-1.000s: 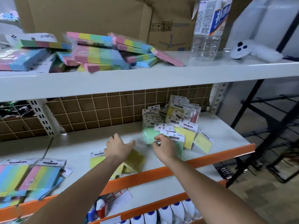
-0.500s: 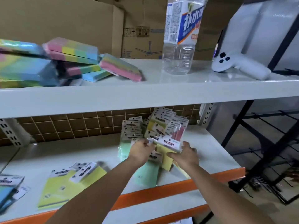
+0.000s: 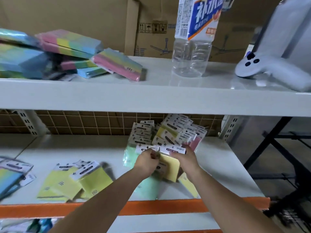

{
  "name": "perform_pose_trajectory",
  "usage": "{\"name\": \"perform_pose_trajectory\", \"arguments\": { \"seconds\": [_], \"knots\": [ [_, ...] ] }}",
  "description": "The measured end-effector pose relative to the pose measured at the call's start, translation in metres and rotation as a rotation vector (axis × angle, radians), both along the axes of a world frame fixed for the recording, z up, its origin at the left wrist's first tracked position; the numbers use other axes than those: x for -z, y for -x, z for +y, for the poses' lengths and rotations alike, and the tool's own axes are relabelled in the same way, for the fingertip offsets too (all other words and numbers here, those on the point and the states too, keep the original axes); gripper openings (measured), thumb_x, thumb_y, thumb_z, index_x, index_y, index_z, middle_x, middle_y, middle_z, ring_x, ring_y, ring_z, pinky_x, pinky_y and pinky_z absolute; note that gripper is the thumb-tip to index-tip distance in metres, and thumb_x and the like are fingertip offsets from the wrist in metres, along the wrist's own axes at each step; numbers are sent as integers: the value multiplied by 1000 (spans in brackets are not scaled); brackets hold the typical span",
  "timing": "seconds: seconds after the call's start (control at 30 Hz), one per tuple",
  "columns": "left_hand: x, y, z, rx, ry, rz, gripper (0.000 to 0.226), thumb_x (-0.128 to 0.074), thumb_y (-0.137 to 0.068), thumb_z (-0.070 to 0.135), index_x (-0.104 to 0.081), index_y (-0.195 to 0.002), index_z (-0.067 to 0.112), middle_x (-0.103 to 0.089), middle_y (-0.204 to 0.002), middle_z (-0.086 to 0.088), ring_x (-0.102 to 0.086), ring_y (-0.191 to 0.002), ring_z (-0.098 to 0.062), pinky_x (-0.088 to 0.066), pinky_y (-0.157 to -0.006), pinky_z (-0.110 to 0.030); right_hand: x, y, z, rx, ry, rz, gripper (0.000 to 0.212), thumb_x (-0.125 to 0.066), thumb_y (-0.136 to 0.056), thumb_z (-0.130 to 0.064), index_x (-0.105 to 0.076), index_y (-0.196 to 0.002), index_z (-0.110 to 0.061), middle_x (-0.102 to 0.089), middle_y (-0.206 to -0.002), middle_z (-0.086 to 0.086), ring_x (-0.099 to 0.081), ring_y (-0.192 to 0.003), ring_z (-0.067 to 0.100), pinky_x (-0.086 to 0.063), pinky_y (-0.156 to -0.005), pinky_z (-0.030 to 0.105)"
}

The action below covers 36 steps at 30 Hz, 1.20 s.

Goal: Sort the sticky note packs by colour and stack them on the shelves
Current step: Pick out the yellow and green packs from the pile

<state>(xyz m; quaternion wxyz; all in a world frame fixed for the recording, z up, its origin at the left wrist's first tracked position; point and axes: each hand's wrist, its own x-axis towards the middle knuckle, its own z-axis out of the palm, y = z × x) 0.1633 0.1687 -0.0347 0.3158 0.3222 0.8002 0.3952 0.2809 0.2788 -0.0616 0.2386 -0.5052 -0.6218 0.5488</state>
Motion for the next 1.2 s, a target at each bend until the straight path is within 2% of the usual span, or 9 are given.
{"name": "perform_pose_trajectory", "arguments": {
  "seconds": [0.1, 0.2, 0.43, 0.57, 0.63, 0.77, 0.87, 1.03, 1.2],
  "knots": [
    [-1, -2, -3, 14, 1, -6, 25, -50, -92, 10, -61, -113, 18, -63, -107, -2, -60, -89, -17, -50, -81, -25, -20, 2, -8, 25, 7, -35, 65, -73, -83, -28, -48, -140, -12, -46, -145, 7, -48, -128, 27, -39, -108, 37],
    [-2, -2, -2, 11, 2, 4, 24, -50, -90, 11, -61, -110, 19, -64, -111, -5, -61, -99, -22, -52, -82, -29, -19, 2, -4, 34, -10, -38, 59, -68, -89, -26, -46, -140, -8, -42, -148, 10, -45, -132, 29, -37, -106, 32],
    [-4, 1, 0, -21, -25, -41, 32, -51, -92, 14, -54, -124, 15, -59, -103, -3, -55, -89, -19, -42, -64, -21, -28, 0, -13, 125, -69, 38, 53, -55, -97, -26, -38, -146, -13, -43, -147, 13, -46, -130, 33, -40, -105, 41],
    [-2, 1, 1, 7, -30, -88, 33, -48, -94, 15, -52, -127, 17, -58, -108, -2, -54, -95, -19, -42, -74, -23, -37, -2, -12, 206, -160, 40, 38, -53, -97, -23, -51, -132, -10, -60, -126, 13, -58, -109, 32, -43, -85, 29],
    [-1, 1, 0, 28, -48, -135, 28, -46, -94, 14, -53, -119, 22, -57, -105, -1, -52, -93, -18, -42, -70, -24, -42, -3, -12, 231, -220, 42, 27, -53, -97, -21, -55, -120, -6, -65, -110, 14, -59, -96, 31, -39, -74, 27],
    [-1, 1, 1, 9, -83, -193, 22, -46, -93, 12, -55, -113, 14, -61, -102, -5, -56, -91, -20, -40, -72, -25, -56, -6, -8, 287, -353, 40, 11, -51, -96, -15, -49, -91, -6, -54, -72, 6, -53, -76, 30, -32, -58, 33],
    [-4, 1, 0, -4, -117, -238, 23, -51, -90, 13, -55, -113, 15, -61, -100, -5, -55, -90, -21, -41, -72, -26, -68, -9, -3, 297, -390, 37, 14, -53, -95, -14, -46, -85, -10, -48, -62, 1, -50, -69, 26, -31, -62, 29],
    [-13, 5, -4, -15, -178, -384, 13, -55, -87, 21, -61, -97, 16, -61, -94, -5, -55, -86, -20, -40, -71, -27, -71, -6, -8, 265, -314, 50, 11, -57, -93, -16, -51, -87, -9, -60, -79, 10, -54, -74, 27, -35, -56, 29],
    [-18, 7, -10, -4, -243, -618, 14, -53, -87, 23, -56, -77, 14, -54, -69, -1, -49, -62, -17, -38, -62, -26, -70, 2, -22, 223, -198, 99, 9, -57, -92, -17, -59, -96, -9, -61, -85, 8, -51, -67, 18, -33, -53, 25]
  ]
}}
